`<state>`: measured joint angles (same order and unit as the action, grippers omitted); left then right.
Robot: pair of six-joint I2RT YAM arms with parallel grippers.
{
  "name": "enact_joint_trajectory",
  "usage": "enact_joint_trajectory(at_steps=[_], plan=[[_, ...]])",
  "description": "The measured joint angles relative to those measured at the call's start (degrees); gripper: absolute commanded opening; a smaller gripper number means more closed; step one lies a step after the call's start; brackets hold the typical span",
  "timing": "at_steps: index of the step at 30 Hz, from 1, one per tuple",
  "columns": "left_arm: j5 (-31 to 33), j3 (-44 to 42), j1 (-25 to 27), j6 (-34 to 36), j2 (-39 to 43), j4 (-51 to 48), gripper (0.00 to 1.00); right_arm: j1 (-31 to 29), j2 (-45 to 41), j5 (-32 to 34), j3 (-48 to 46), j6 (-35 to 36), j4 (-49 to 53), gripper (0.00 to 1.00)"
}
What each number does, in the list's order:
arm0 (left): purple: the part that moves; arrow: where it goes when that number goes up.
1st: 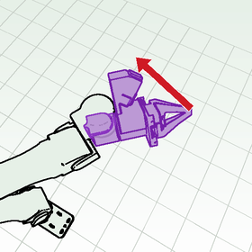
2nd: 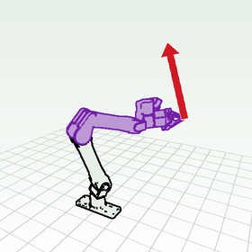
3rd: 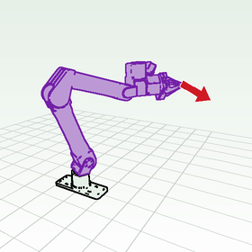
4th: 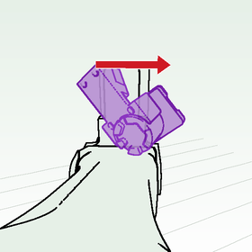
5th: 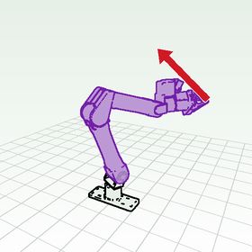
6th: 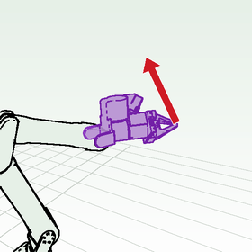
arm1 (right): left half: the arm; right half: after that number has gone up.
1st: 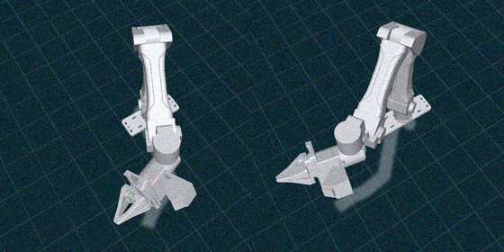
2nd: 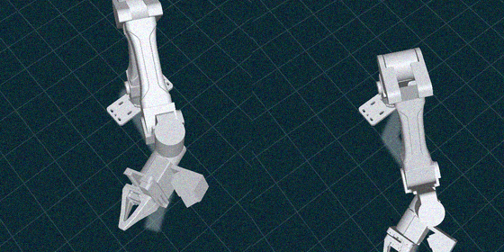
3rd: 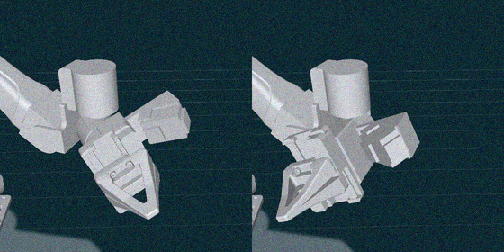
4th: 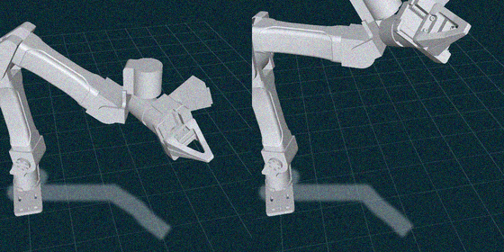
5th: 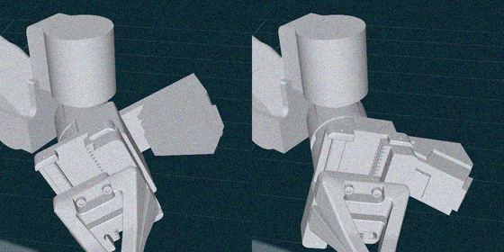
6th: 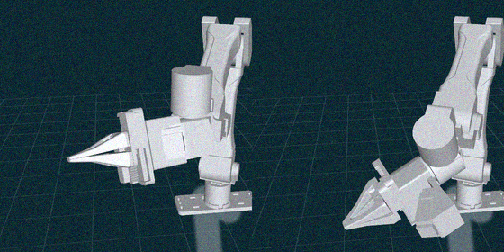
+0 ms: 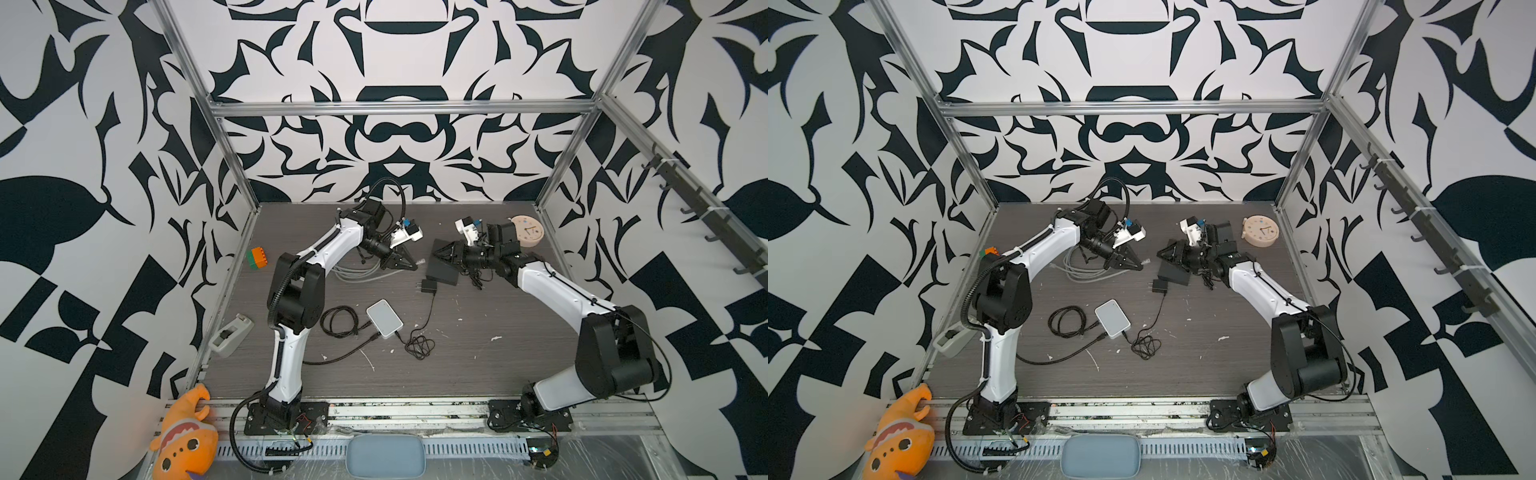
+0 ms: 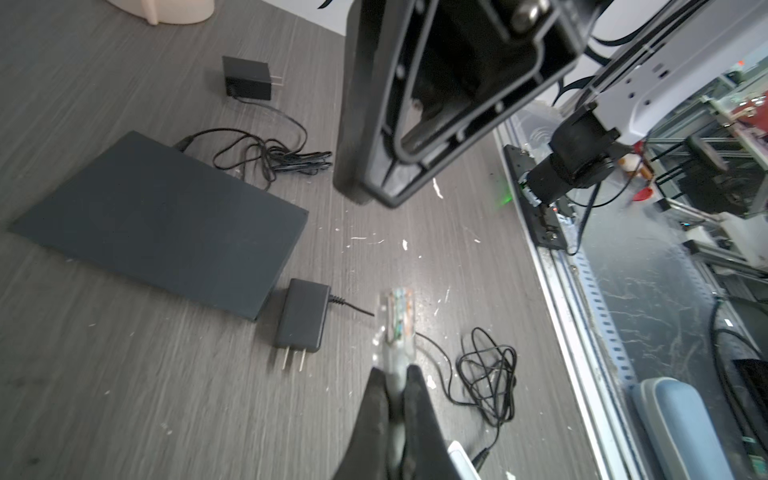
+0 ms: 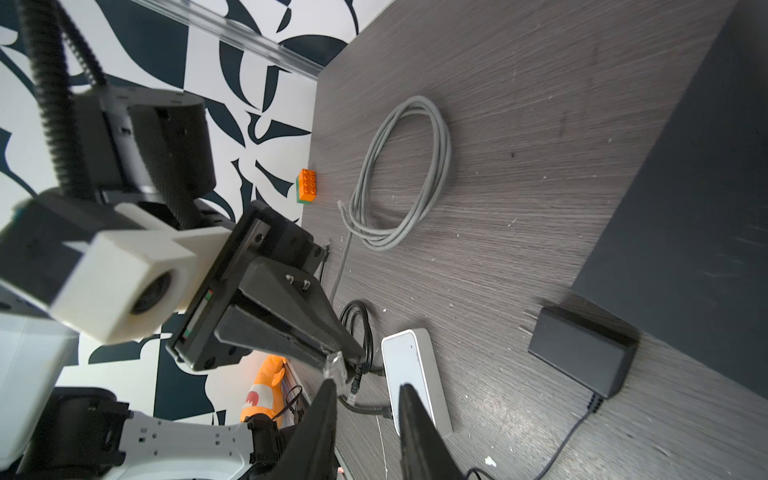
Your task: Insert the plug into the switch port
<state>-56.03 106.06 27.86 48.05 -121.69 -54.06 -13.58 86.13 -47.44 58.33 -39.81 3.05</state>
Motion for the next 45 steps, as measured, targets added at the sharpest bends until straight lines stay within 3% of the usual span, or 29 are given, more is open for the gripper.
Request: enact_joint_trajectory(at_steps=[10,14,18,23,27,32,39,45], plan=[[-2.1,0.9,-0.2,1.0,-0.3,-2.5,0.0,-1.1,-1.5,-3.5,-1.9,0.4,-3.5,0.32],[-0.8,-1.0,-0.2,-1.6,0.1,1.2,0.0,-2.0,-1.4,-3.9,-1.9,0.9,-4.0,0.32],[7.0,-8.2,0.6,-6.9,2.5,10.1,0.0,-2.3,-1.4,-2.3,-1.9,3.0,-2.4,0.32],[17.5,-11.3,1.9,-10.3,2.9,17.6,0.0,-2.3,-0.2,1.1,-1.6,6.3,0.6,0.32],[25.1,-11.6,3.3,-10.3,3.0,19.9,0.0,-2.3,1.9,5.9,-1.3,8.9,2.9,0.31],[31.4,-5.5,4.5,-9.6,-1.0,19.1,0.0,-1.9,5.1,11.9,-1.3,11.4,5.1,0.32],[38.8,-6.2,5.8,-8.5,-4.0,21.1,0.0,-1.5,10.4,11.6,-1.3,12.2,1.7,0.32],[47.6,-15.0,8.7,-6.0,-2.5,31.1,0.0,-0.7,14.4,9.8,-1.4,8.0,-3.8,0.32]])
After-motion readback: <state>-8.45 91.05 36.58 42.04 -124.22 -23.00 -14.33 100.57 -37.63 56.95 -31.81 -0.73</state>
